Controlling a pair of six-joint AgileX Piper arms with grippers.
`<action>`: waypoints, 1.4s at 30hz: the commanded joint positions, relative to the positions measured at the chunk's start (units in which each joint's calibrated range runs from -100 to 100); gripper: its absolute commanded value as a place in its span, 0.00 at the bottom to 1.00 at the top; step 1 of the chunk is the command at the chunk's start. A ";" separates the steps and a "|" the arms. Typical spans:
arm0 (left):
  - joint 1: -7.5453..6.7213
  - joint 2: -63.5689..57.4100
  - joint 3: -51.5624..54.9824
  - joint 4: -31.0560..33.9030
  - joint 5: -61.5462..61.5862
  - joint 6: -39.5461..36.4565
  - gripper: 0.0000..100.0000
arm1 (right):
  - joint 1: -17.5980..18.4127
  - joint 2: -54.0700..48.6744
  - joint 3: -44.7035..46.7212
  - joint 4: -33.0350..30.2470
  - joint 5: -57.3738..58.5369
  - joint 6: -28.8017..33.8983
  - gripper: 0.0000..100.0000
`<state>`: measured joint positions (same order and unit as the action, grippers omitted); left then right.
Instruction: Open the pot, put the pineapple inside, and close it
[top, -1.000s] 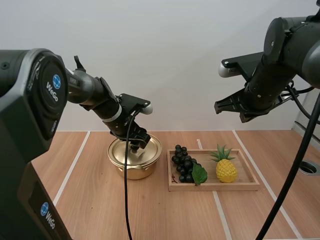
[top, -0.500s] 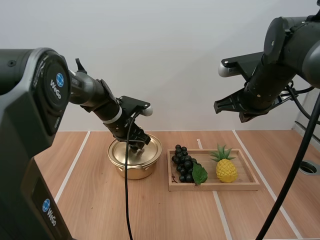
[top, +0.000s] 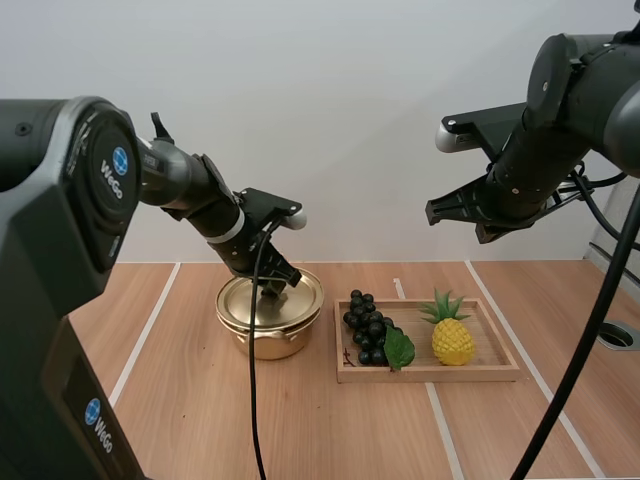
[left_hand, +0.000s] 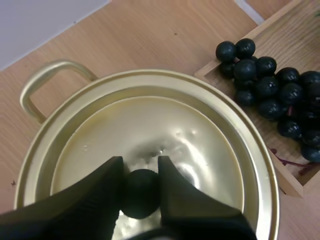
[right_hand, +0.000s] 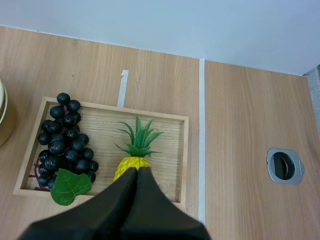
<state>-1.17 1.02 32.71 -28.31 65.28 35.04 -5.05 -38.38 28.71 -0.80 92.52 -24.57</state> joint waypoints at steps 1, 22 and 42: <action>-0.22 -3.22 -2.62 -0.39 5.03 -0.59 0.00 | -0.21 -0.28 0.14 0.03 -2.22 -0.38 0.00; -0.22 -41.68 -20.46 -0.34 8.92 -1.70 0.00 | -0.21 14.85 8.79 -0.41 -12.64 0.93 0.15; -0.22 -44.23 -20.46 1.58 16.29 -1.70 0.00 | -0.21 15.67 9.19 -2.81 -14.71 5.81 1.00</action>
<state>-1.17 -42.86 12.68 -26.60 81.96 33.26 -5.05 -22.28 37.79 -2.86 78.42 -21.20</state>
